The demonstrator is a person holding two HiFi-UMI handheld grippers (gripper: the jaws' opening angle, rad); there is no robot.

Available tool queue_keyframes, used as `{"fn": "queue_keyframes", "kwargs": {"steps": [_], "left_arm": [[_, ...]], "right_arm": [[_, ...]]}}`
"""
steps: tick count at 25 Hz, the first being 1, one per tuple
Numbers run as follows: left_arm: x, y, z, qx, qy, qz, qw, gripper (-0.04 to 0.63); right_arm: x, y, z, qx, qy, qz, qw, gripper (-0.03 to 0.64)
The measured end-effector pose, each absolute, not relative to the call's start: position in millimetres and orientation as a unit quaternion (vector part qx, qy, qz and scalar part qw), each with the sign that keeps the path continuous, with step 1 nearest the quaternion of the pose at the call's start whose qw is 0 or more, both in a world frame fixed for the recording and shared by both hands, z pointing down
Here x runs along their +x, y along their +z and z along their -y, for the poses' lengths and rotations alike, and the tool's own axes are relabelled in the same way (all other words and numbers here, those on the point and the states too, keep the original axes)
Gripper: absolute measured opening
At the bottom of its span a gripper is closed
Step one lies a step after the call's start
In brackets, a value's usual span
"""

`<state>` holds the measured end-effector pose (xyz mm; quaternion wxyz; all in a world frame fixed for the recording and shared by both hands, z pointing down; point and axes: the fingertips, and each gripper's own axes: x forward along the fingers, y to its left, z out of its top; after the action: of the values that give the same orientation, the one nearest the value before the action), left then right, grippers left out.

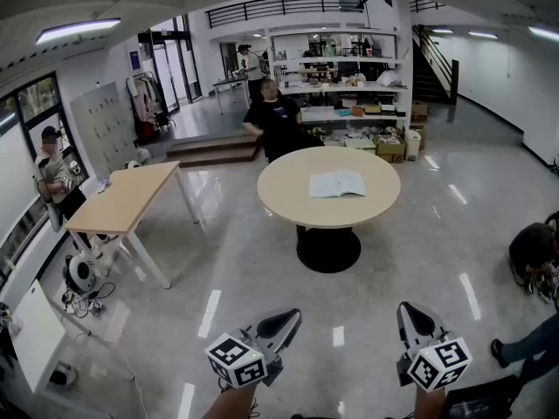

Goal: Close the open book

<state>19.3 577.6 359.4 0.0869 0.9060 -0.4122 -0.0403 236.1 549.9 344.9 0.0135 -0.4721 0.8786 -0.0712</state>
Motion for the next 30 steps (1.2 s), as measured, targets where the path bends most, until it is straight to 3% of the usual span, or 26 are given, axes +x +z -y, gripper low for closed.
{"fn": "queue_keyframes", "kwargs": {"steps": [20,30], "left_arm": [[-45,374,-523,0.913,-0.036,0.396,0.095,-0.009],[-45,367,-422,0.905,-0.036,0.414,0.089,-0.009]], "right_arm": [[164,362,-495,-0.477,-0.086,-0.874,0.004,-0.002],[162,354,-391,-0.460,-0.081,-0.884,0.009,-0.002]]}}
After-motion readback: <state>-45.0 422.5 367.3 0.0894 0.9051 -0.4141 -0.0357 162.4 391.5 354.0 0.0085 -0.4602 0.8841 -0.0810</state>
